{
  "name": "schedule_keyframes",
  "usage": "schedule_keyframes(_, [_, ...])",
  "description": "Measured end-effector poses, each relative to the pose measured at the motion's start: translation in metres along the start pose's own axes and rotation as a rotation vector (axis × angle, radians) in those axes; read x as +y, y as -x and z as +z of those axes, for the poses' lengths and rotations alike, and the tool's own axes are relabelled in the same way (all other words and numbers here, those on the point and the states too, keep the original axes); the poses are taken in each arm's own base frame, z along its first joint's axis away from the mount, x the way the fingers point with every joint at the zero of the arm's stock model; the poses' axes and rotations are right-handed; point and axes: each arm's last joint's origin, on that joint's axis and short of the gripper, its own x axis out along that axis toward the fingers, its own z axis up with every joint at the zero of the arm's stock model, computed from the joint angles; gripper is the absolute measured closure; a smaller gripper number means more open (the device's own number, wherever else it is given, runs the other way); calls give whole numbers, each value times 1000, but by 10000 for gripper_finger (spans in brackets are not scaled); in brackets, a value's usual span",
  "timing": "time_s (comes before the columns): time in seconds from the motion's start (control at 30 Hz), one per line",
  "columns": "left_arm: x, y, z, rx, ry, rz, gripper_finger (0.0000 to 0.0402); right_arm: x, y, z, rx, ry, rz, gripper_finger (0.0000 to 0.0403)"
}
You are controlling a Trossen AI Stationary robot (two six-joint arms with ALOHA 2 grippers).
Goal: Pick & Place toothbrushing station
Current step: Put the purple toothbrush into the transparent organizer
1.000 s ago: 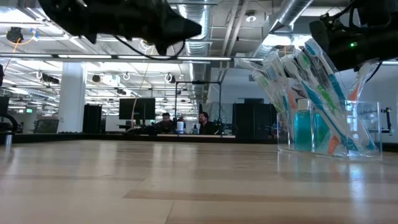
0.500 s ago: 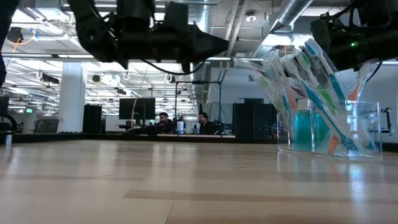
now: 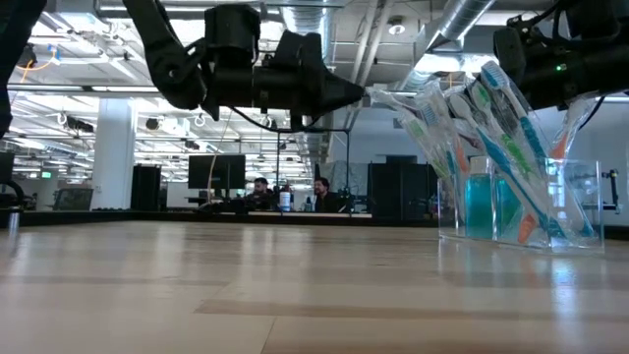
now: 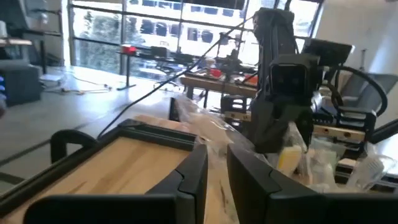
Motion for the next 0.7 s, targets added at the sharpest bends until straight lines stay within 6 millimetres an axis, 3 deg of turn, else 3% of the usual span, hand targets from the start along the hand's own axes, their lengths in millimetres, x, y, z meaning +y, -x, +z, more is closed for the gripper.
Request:
schedule_keyframes(0.23, [16,-13,-4,19,69,-76,326,0,0,0,1,1,-1,403])
schedule_keyframes(0.43, [14,-26,-10,33,78,-160,282,0,0,-1,4,4,-2,403])
schedule_keyframes(0.7, [21,-29,-11,26,97,-139,221,0,0,-1,6,5,0,403])
